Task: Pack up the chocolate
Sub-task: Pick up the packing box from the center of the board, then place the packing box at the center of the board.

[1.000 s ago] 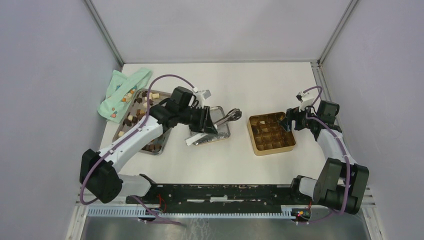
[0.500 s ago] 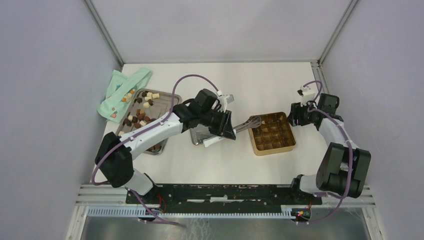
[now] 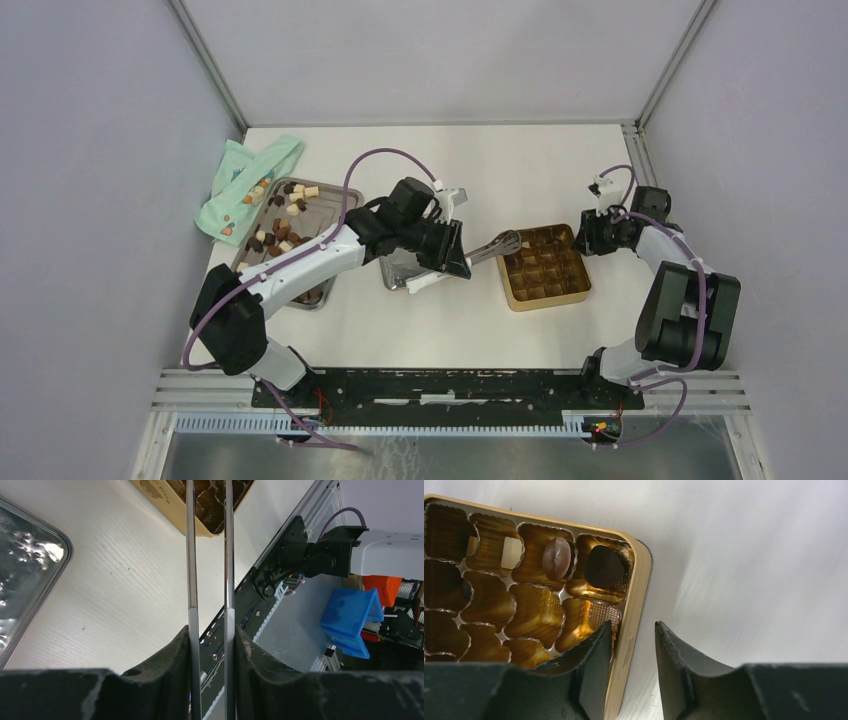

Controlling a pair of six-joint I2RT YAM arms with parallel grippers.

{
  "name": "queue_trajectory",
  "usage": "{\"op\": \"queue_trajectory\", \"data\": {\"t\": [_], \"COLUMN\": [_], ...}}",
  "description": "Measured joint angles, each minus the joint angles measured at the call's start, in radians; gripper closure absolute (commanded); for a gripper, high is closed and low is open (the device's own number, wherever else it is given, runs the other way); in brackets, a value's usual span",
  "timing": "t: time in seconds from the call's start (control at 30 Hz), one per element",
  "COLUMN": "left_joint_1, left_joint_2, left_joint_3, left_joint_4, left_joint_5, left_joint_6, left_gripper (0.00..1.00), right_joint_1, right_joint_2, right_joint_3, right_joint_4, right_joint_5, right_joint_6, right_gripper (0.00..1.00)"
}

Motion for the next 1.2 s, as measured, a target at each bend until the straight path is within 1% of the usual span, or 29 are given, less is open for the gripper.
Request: {"op": "queue_trajectory", "data": {"t": [0.23, 0.37, 0.47, 0.6, 0.93, 1.03, 1.2], "left_joint_1": [-0.002, -0.007, -0.011, -0.013, -0.024, -0.032, -0.047], "left_joint_2": [0.0, 0.0, 0.0, 0.0, -0.009, -0.019, -0.044], "left_joint_3": [0.002, 0.005, 0.006, 0.009, 0.031, 0.041, 0.055], "left_joint_4": [0.0, 0.0, 0.0, 0.0, 0.021, 0.023, 0.031], "left_joint_5": [0.0, -0.002, -0.004, -0.01, -0.026, -0.026, -0.026], "left_joint_6": [0.0, 0.0, 0.0, 0.0, 0.0, 0.0, 0.0], "left_gripper": [0.98, 0.98, 0.98, 0.98, 0.98, 0.98, 0.98], "right_joint_1": [0.04, 0.048, 0.048, 0.048, 0.05, 0.052, 0.054], "right_joint_2": [0.033, 0.032, 0.018, -0.057, -0.363, -0.407, -0.406], "right_joint_3": [0.0, 0.0, -0.005, -0.039, -0.119, -0.122, -0.137], "right_joint_4": [-0.003, 0.007, 0.011, 0.038, 0.151, 0.183, 0.209], "right_joint_5": [0.022, 0.037, 0.055, 0.066, 0.049, 0.024, 0.011], "right_joint_6": [-0.011, -0.007, -0.019, -0.011, 0.005, 0.004, 0.016], "right_gripper": [0.77, 0.92, 1.0, 1.0, 1.0, 1.0, 1.0]}}
